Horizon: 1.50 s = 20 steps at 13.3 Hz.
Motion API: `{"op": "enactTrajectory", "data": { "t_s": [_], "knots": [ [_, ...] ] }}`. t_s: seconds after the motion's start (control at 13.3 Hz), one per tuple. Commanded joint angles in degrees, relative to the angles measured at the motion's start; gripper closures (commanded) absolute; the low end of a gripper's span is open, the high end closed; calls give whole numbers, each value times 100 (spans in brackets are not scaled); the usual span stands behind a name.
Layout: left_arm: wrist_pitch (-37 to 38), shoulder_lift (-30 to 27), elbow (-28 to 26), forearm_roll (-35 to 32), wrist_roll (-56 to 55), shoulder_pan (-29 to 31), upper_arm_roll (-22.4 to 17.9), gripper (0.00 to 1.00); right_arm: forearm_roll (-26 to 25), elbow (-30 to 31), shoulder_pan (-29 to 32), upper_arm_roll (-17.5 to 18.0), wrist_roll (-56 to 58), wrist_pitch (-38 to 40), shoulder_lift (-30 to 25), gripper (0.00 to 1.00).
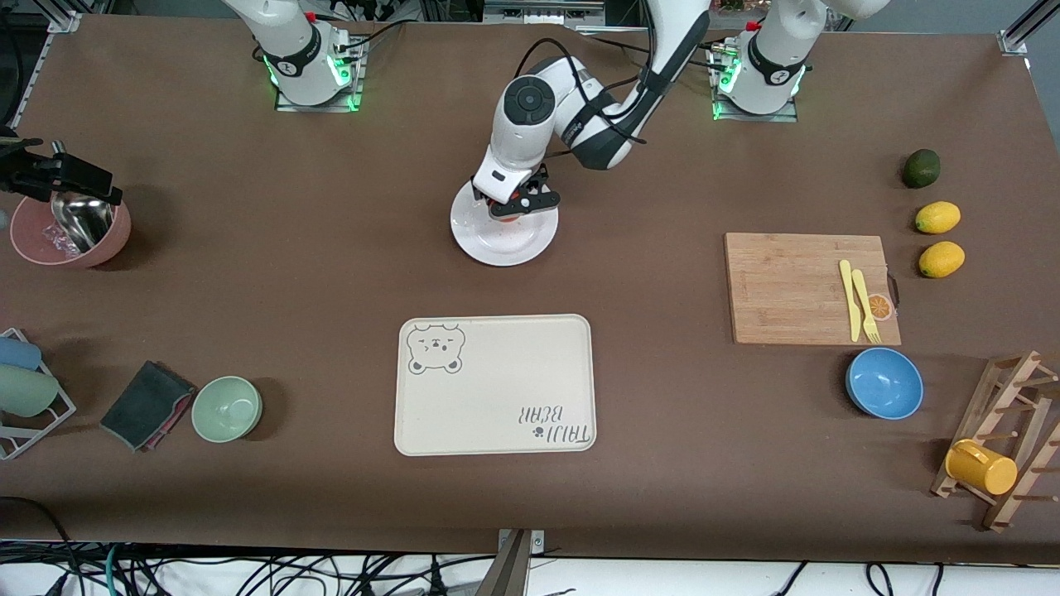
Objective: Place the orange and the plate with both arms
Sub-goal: 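Lower the orange onto the white plate and open the left gripper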
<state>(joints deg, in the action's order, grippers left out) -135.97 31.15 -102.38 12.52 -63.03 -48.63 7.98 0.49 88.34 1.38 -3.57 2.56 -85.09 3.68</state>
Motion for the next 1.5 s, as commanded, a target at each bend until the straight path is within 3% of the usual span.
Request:
{"op": "enactTrajectory", "data": {
  "t_s": [0.0, 0.3, 0.45, 0.6, 0.67, 0.82, 1.05, 1.43],
  "knots": [
    [-35, 276, 183, 66, -252, -94, 10, 86, 39, -115, 12, 5, 52, 107, 10, 0],
    [-281, 549, 184, -13, -342, -147, 19, 81, 30, -115, 12, 5, 52, 107, 10, 0],
    [-325, 541, 184, -13, -350, -156, 37, 62, 30, -115, 12, 5, 52, 107, 10, 0],
    [-308, 533, 166, -13, -350, -112, 37, 27, 39, -115, 12, 5, 52, 107, 10, 0],
    [-299, 533, 166, -13, -350, -103, 28, 15, 39, -115, 12, 5, 52, 107, 10, 0],
    [-273, 515, 166, -13, -342, -60, 28, 1, 21, -115, 12, 31, 52, 98, 10, 0],
    [-98, 262, 149, -13, -350, -42, 28, 1, 12, -133, -15, 41, 43, 89, 10, 0],
    [1404, -950, 105, -22, -254, 1028, 37, 0, 48, -54, -111, 75, -27, 308, 71, 0]
  ]
}}
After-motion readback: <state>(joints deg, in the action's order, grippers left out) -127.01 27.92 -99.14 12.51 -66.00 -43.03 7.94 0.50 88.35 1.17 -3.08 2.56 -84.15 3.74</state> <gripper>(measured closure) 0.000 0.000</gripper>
